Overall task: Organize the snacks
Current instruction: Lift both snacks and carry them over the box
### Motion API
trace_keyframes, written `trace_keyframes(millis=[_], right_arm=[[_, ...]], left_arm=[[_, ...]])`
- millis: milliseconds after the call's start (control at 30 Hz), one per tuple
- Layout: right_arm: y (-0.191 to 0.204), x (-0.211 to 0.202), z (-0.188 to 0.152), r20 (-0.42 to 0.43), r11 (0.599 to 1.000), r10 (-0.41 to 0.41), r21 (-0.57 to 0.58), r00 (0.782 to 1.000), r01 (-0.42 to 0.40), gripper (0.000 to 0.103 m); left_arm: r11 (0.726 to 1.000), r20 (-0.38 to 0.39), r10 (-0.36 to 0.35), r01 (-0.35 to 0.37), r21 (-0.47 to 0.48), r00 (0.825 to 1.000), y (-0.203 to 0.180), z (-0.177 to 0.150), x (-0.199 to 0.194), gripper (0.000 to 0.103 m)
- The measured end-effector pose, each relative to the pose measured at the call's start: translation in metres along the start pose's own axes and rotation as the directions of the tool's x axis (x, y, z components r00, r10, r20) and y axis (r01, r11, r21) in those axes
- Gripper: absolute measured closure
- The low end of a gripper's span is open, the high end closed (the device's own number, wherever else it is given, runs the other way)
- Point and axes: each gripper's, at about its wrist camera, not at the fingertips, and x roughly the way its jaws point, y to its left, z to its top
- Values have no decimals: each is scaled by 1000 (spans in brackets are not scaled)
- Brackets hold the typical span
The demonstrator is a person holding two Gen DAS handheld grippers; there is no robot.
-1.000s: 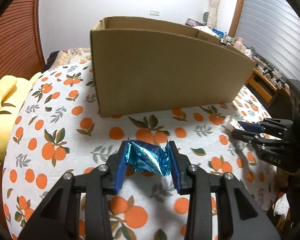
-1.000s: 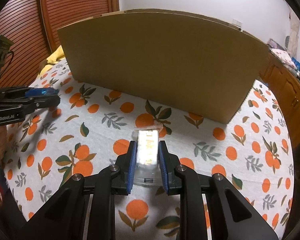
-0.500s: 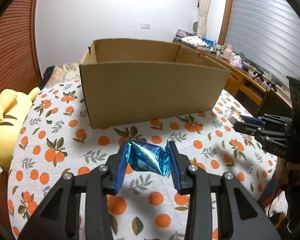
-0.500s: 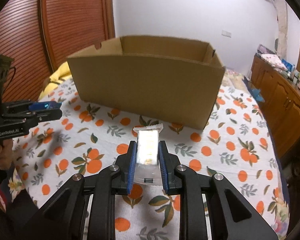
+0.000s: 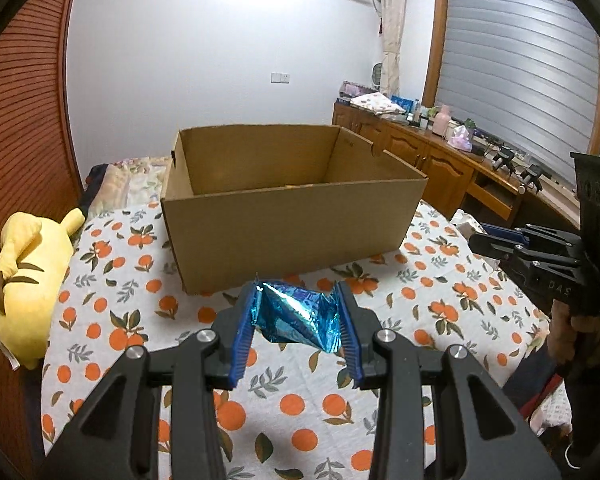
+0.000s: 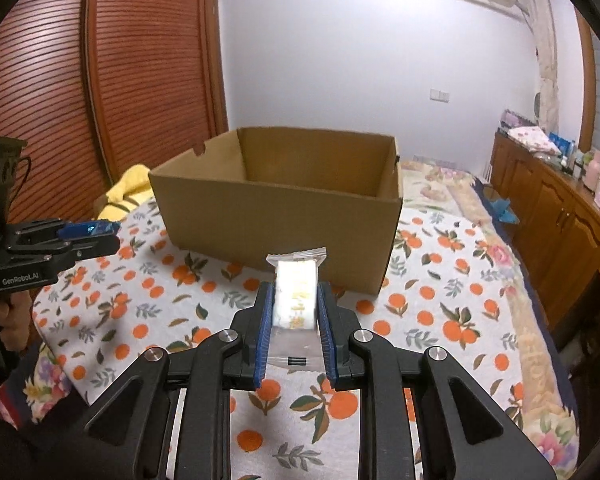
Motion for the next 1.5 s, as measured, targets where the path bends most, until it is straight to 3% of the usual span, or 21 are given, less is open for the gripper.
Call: trace_keyframes(millis=[333,1033,1500], right_arm=[[3,-9,11,36,1000,-10,-27,999,11,83],[-1,27,71,64,998,-21,-52,998,25,83],[-9,60,97,33,999,-14,-41,999,16,83]], left_arm=[[1000,33,-7,7,10,999,-4,15,-6,66],[997,82,8,-14,76,997,-11,79,11,65],[998,56,29,-32,47,998,1,97,46,65]])
